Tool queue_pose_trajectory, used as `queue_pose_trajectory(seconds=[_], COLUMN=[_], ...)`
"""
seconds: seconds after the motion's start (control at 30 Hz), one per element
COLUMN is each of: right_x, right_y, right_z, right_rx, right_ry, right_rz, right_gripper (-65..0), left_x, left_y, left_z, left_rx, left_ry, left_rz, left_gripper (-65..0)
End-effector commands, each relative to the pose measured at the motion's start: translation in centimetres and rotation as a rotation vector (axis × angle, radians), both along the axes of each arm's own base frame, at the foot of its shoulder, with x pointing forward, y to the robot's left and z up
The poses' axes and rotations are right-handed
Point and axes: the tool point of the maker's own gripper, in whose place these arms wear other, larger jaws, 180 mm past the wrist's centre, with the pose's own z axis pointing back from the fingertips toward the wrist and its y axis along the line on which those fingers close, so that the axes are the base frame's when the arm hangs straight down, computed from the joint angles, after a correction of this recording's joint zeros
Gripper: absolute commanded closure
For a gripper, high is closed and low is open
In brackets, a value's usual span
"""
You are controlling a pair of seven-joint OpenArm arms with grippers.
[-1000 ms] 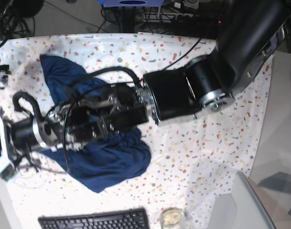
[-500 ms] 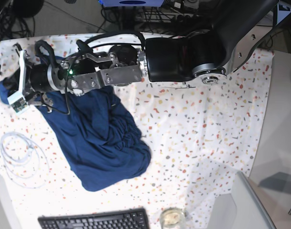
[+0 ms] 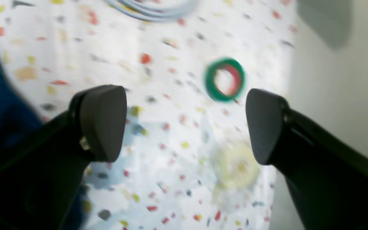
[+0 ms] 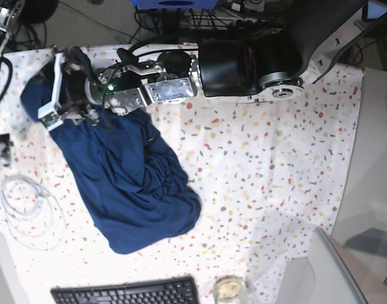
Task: Layout the t-shirt on the table in an organized manner, then fold the t-shirt properly
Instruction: 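Swing the left gripper holding the sleeve across toward the right gripper, then release the shirt with the left gripper and withdraw it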
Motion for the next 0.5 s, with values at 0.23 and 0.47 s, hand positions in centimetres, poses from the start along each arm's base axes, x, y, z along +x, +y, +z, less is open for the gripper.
queue_pose_trajectory(seconds=[0.23, 0.47], right_x=[6.4, 7.2], right_y=[5.3, 11.6], right_z=[0.0, -2.4], right_rx=[0.03, 0.083], right_ry=[-0.016, 0.034], right_rz=[0.18, 0.306], right_gripper=[-53.7, -53.9], left_x=[3.5, 5.0], left_y=[8.9, 23.2], left_z=[-3.6, -7.4], left_rx=[0.195, 0.43], left_ry=[-0.011, 0.036], left_rz=[0.23, 0.612], left_gripper=[-65.0, -65.0])
